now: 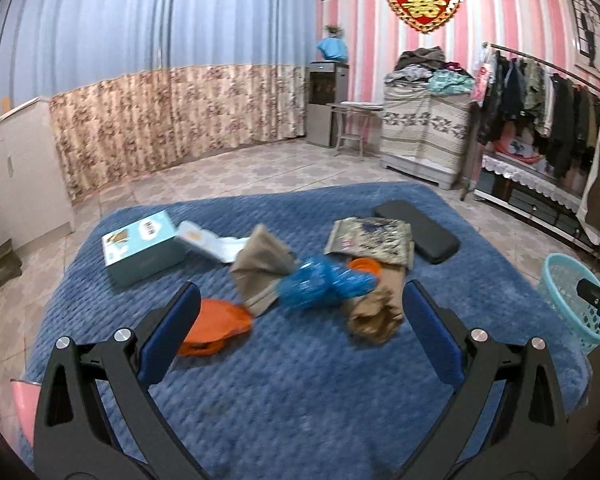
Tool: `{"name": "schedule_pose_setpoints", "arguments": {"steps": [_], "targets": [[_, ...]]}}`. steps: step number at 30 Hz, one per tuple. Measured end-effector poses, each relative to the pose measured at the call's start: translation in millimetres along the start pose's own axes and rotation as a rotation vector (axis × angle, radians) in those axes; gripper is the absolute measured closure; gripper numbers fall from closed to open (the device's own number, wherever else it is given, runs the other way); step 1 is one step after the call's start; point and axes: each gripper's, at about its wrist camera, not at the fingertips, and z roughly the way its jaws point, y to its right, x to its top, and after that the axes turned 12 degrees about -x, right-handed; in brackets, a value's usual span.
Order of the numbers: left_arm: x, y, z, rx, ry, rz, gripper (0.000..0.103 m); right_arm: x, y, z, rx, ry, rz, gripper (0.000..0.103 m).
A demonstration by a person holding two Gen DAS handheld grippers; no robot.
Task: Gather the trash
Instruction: 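Move both open tools back over the rug toward the remaining trash, then grasp the orange plastic bag with the left tool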
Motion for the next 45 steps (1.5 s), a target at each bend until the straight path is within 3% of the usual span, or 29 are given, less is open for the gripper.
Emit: {"name": "schedule_pose_setpoints", "arguments": {"steps": [23, 31, 45], "targets": [[-27.5, -52.6, -3.8, 0.073, -0.024, -0.057, 0.005, -9.5, -57.2, 6.5, 0.053, -0.004, -0.08, 0.006], [-38.4, -58.2, 7.7, 0.073, -0.061, -0.066, 0.005, -11.9, -70.3, 11.6, 0.06, 0.005, -0.099, 0.006], [-44.8, -85.6, 45.8, 0.095, -0.129, -0.099, 0.006, -17.8, -103.0, 36.4, 0.11, -0.053, -0.124, 0.006]]}}
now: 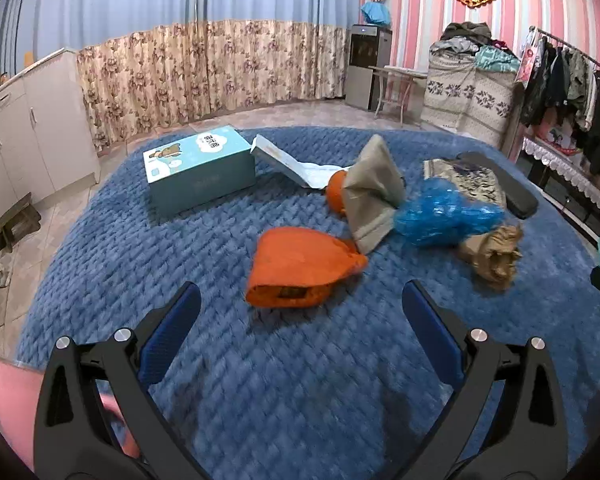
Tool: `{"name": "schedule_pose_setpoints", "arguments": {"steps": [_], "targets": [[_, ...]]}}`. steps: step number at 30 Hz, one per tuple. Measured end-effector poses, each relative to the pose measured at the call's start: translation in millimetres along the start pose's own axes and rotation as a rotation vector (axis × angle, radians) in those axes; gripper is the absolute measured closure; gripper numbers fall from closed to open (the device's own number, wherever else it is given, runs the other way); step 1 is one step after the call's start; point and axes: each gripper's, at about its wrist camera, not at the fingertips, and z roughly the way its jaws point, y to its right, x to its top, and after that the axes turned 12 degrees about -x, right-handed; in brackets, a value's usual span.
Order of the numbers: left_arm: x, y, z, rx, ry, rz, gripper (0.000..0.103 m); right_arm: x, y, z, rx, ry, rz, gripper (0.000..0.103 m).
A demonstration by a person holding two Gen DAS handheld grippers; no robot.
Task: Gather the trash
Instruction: 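Grasp the orange plastic bag with the left tool, then grasp the brown crumpled paper with the right tool while the left holds the orange bag, then carry the orange bag and brown paper over the teal basket with both tools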
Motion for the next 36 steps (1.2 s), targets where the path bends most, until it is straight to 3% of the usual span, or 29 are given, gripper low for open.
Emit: {"name": "schedule_pose_setpoints", "arguments": {"steps": [2, 8, 10, 12, 16, 19, 28, 31, 34, 36], "targets": [[3.9, -4.0, 7.3, -0.016, -0.013, -0.013, 0.009, 1.7, -3.7, 2.5, 0.015, -0.004, 0.003, 0.006], [15.1, -21.8, 38.4, -0.078, -0.076, -0.098, 0.033, 6.8, -27.5, 9.2, 0.057, -0.013, -0.032, 0.006], [16.0, -24.5, 46.4, -0.098, -0.104, -0.111, 0.047, 8.7, -38.0, 10.8, 0.076, -0.016, -0.052, 0.006], [15.9, -24.3, 48.5, -0.099, -0.106, -0.111, 0.055, 10.3, -45.3, 10.2, 0.087, -0.014, -0.065, 0.006], [14.0, -23.4, 42.8, -0.099, -0.095, -0.101, 0.088, 13.6, -60.3, 8.9, 0.127, -0.016, -0.079, 0.006], [12.6, -25.6, 32.7, -0.078, -0.087, -0.078, 0.101, 14.4, -74.3, 6.7, 0.149, -0.013, -0.101, 0.006], [8.0, -32.3, -12.4, -0.021, -0.033, -0.04, 0.102, 16.1, -113.2, 19.2, 0.201, -0.031, -0.156, 0.007], [7.4, -31.4, -18.5, -0.024, -0.033, -0.03, 0.102, 21.2, -124.5, 27.9, 0.223, -0.047, -0.166, 0.013], [7.9, -31.0, -22.9, -0.02, -0.023, -0.018, 0.102, 27.1, -132.2, 32.5, 0.25, -0.056, -0.176, 0.027], [7.6, -31.7, -24.2, -0.021, -0.022, -0.017, 0.102, 29.1, -137.0, 35.2, 0.289, -0.072, -0.185, 0.048]]}}
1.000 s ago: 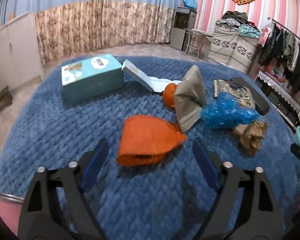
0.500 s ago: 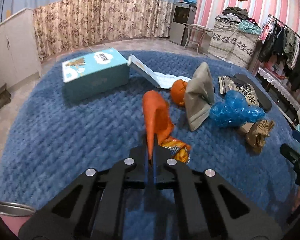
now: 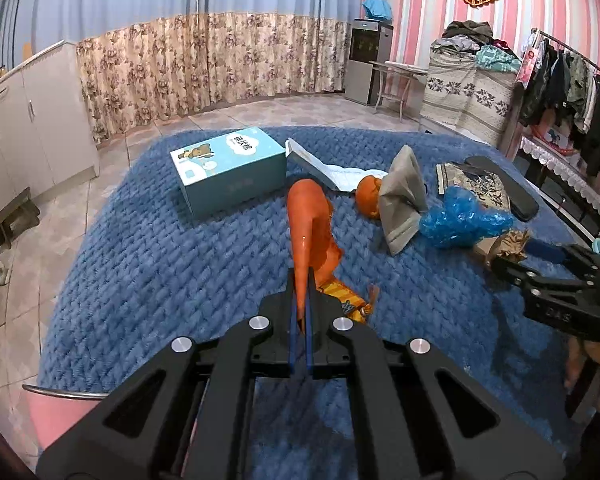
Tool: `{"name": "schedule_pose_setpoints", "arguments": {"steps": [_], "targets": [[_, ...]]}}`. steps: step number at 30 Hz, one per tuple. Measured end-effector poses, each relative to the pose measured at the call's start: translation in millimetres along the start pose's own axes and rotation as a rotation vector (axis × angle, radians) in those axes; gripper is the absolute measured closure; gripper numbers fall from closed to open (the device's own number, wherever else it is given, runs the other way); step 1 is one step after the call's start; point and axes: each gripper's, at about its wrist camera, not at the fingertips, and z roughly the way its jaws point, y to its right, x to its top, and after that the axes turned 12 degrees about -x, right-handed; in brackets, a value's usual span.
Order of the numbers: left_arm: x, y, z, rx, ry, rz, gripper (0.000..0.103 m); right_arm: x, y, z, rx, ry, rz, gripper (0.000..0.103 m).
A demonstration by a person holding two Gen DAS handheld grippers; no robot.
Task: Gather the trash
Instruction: 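Carry the orange bag and brown paper over the teal basket with both tools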
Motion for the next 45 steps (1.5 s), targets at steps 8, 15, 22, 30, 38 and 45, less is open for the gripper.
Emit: {"name": "schedule_pose_setpoints", "arguments": {"steps": [8, 15, 22, 30, 38, 45], "targets": [[7.7, 25.0, -10.7, -0.015, 0.024, 0.061, 0.102, -10.1, 16.2, -18.6, 0.034, 0.025, 0.05, 0.055], [13.3, 62.1, -14.0, -0.06, 0.042, 0.108, 0.102, -21.0, 65.0, -62.4, -0.052, 0.083, 0.12, 0.055], [16.0, 121.0, -7.5, -0.153, 0.055, 0.179, 0.102, -37.2, 124.7, -113.2, -0.207, 0.132, 0.152, 0.055], [14.0, 199.7, 3.5, -0.267, 0.055, 0.279, 0.102, -73.5, 208.7, -158.5, -0.367, 0.13, 0.259, 0.055], [14.3, 272.4, 16.4, -0.381, 0.045, 0.34, 0.102, -103.2, 273.3, -185.0, -0.473, 0.131, 0.356, 0.055], [9.6, 331.3, 33.1, -0.476, 0.011, 0.394, 0.102, -126.2, 311.8, -198.7, -0.537, 0.132, 0.426, 0.055]]}}
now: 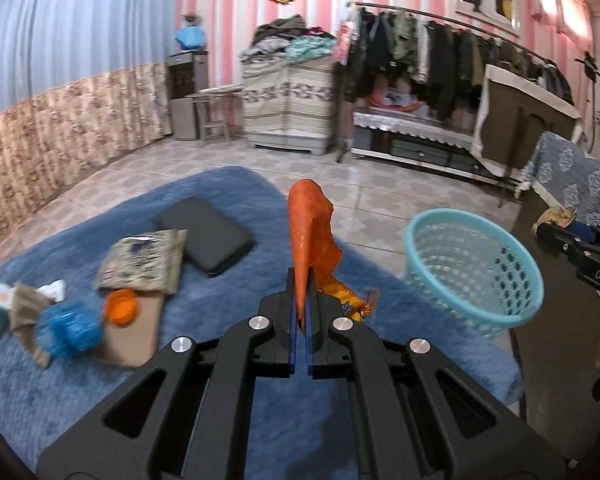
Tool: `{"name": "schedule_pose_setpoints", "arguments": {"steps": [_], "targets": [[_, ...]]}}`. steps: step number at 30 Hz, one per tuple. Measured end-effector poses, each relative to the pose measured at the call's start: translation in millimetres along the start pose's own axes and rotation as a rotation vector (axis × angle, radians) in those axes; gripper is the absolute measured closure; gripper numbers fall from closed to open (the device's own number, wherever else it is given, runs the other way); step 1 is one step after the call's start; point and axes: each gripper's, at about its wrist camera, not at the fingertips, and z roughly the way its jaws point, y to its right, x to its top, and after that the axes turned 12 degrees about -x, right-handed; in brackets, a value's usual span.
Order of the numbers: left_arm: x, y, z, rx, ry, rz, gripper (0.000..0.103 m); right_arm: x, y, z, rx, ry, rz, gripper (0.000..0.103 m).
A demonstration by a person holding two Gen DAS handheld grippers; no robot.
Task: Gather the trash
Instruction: 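Carry the orange bag and brown paper over the teal basket with both tools, then open the left tool to drop the orange bag into the basket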
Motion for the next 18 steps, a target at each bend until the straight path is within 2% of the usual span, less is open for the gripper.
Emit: {"name": "schedule_pose_setpoints", "arguments": {"steps": [11, 18], "targets": [[14.3, 68.6, 67.6, -0.148, -0.048, 0.064, 0.102, -9.0, 55.5, 16.0, -0.084, -0.021, 0.085, 0.055], [15.8, 98.4, 109.2, -0.184, -0.097, 0.102, 0.102, -15.6, 74.0, 35.1, -0.109, -0.047, 0.116, 0.055]]}}
